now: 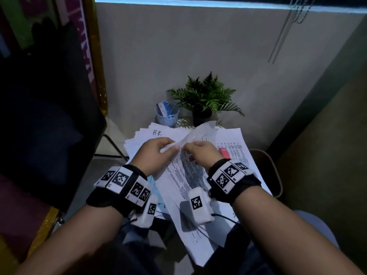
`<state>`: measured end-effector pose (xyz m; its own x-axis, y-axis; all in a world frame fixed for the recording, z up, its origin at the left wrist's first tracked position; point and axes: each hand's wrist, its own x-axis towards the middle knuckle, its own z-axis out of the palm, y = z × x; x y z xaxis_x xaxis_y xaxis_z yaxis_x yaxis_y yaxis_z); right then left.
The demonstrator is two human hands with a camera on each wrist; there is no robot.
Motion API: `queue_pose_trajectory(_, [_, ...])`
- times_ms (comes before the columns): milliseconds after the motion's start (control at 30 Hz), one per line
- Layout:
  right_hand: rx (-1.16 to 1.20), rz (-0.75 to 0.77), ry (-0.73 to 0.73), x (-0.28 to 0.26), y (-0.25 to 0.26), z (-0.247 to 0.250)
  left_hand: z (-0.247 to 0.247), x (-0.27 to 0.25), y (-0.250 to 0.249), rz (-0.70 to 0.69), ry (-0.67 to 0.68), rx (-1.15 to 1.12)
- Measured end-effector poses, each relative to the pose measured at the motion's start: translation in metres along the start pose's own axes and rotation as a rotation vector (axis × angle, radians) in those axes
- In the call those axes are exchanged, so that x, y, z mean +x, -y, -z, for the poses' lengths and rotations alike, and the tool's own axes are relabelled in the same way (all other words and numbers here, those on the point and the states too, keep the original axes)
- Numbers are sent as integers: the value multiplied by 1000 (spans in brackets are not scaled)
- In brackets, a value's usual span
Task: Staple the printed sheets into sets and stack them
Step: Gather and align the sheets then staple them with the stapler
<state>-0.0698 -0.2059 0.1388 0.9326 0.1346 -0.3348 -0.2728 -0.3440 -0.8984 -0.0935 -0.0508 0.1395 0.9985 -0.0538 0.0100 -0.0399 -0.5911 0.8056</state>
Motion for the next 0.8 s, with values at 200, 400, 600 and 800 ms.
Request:
queue_pose_trajectory(200, [-121, 230, -124, -5, -1, 1, 1, 3, -12, -14, -85, 75])
queue_pose_trajectory(400, [-157, 413, -349, 1, -2, 3, -1, 8, -12, 7, -92, 159])
queue_pose_trajectory(600, [-190, 262, -423, 19, -11, 46, -3, 15, 6, 75, -109, 210])
queue_pose_trajectory(800, [-340, -74, -660, 55, -56, 145, -7, 25, 19, 139, -157, 243])
